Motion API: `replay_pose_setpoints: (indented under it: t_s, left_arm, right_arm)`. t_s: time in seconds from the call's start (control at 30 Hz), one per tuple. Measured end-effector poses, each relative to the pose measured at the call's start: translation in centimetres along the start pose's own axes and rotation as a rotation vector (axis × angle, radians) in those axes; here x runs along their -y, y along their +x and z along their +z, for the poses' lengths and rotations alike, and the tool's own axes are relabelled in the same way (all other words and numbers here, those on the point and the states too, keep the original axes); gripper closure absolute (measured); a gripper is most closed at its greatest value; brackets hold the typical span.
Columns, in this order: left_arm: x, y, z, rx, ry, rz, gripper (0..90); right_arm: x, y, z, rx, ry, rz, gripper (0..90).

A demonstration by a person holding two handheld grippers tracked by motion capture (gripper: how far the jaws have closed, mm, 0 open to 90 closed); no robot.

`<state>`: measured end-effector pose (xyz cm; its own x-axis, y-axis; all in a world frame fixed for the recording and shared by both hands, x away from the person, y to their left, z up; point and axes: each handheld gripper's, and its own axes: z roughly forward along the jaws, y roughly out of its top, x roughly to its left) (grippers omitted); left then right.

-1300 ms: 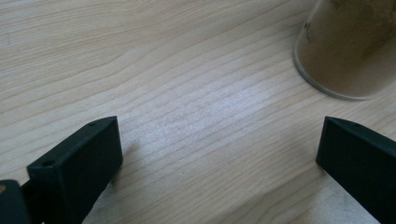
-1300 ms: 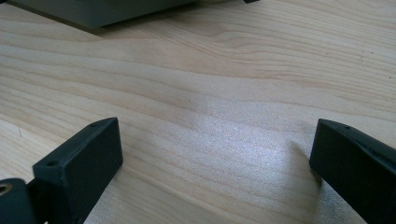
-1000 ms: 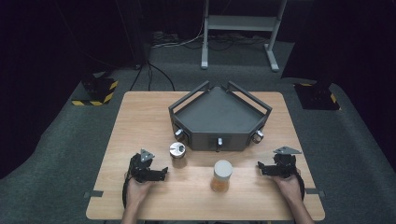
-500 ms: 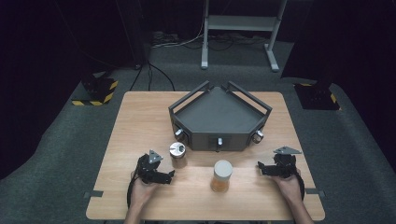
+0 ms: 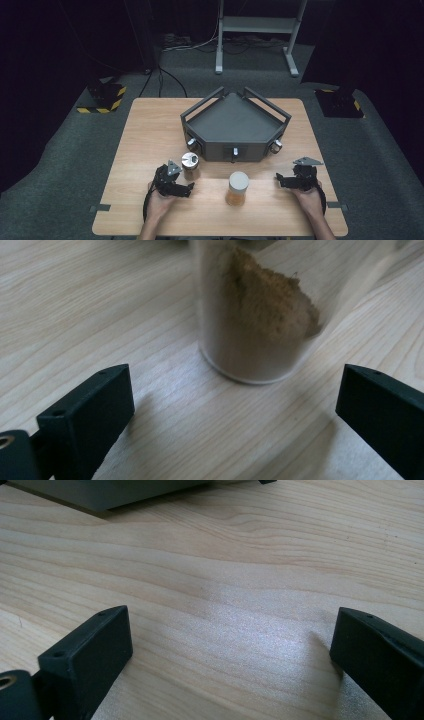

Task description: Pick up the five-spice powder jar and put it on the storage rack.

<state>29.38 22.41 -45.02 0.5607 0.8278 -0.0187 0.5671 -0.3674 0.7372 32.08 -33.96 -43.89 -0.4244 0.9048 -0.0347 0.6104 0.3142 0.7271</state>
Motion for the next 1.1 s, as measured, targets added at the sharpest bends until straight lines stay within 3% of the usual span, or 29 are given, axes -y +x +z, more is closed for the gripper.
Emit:
replay_pose_setpoints:
  t_s: [0.4, 0.77, 1.1]
  left_arm:
    - [-0.5, -0.5, 0.9, 0.01, -0.028, -0.008, 4.6]
    - [-0.4, -0.8, 1.2, -0.003, -0.073, -0.043, 10.0]
    - [-0.7, -1.0, 1.7, -0.002, -0.079, -0.049, 14.1]
  right_arm:
    - [0.0, 0.0, 0.0, 0.0, 0.0, 0.001, 3.2]
    - [0.0, 0.0, 0.0, 0.0, 0.0, 0.0, 3.2]
    - [0.0, 0.0, 0.0, 0.0, 0.0, 0.001, 3.3]
